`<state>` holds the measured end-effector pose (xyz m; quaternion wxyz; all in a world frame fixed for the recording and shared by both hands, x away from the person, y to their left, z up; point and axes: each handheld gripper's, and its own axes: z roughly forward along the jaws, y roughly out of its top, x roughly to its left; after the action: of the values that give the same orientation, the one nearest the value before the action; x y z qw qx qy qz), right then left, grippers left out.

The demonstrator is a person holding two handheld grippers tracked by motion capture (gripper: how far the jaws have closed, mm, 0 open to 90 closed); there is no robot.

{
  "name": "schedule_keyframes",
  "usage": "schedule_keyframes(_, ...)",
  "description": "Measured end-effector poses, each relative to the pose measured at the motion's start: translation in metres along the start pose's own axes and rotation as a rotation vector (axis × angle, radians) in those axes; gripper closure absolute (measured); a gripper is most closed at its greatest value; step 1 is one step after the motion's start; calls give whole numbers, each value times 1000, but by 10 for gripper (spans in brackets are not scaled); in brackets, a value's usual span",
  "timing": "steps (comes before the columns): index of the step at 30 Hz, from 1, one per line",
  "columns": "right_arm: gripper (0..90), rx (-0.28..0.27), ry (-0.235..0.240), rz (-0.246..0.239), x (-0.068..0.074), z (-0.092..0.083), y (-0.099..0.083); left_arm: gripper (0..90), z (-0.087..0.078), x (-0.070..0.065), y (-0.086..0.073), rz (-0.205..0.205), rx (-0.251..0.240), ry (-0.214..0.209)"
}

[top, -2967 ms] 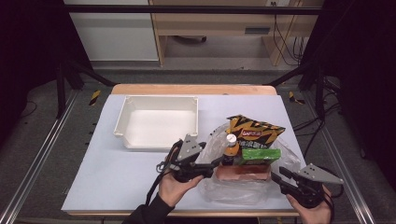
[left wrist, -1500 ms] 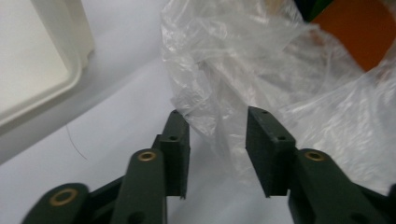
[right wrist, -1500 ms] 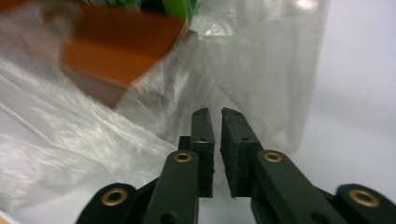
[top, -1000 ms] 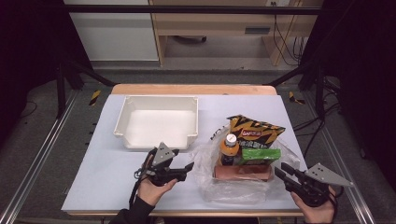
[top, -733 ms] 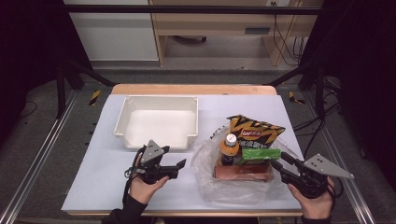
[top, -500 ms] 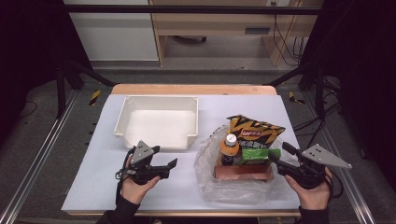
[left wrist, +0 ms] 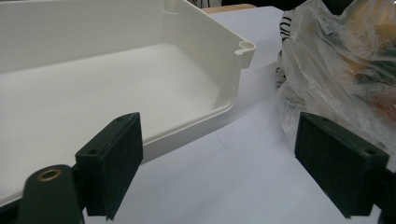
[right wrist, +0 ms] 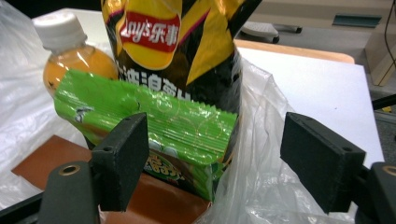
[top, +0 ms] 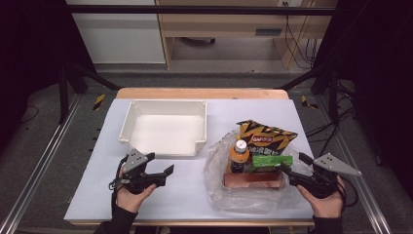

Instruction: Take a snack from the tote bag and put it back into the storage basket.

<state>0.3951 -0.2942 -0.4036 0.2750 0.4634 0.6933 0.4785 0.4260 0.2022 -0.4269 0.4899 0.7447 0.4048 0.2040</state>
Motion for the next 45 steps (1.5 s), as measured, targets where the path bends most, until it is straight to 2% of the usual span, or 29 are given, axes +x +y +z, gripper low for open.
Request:
schedule_keyframes(3, 240, 29, 20, -11, -1, 7, -4, 143, 0, 3, -1, -2, -1, 5)
schedule_keyframes(12, 291, 39, 49, -65, -1, 19, -9, 145, 0, 8, -1, -13, -9, 16)
schedule_keyframes(19, 440, 4, 83, -83, -3, 20, -8, 147, 3, 7, -1, -10, -2, 18)
schedule_keyframes(22, 518, 13, 94, -82, -4, 22, -8, 148, 4, 7, -1, -9, 1, 19)
schedule_keyframes(29, 537, 17, 128, -84, -2, 29, -7, 152, 5, 7, -1, -16, 1, 15)
schedule_keyframes(31, 595, 28, 130, -104, 0, 32, -6, 152, 5, 7, -1, -12, 2, 14)
schedule_keyframes(38, 783, 17, 139, -115, -3, 23, -7, 155, 4, 8, -2, -16, -1, 16)
schedule_keyframes(45, 841, 12, 166, -141, -5, 18, -7, 156, 5, 8, -2, -14, 1, 19)
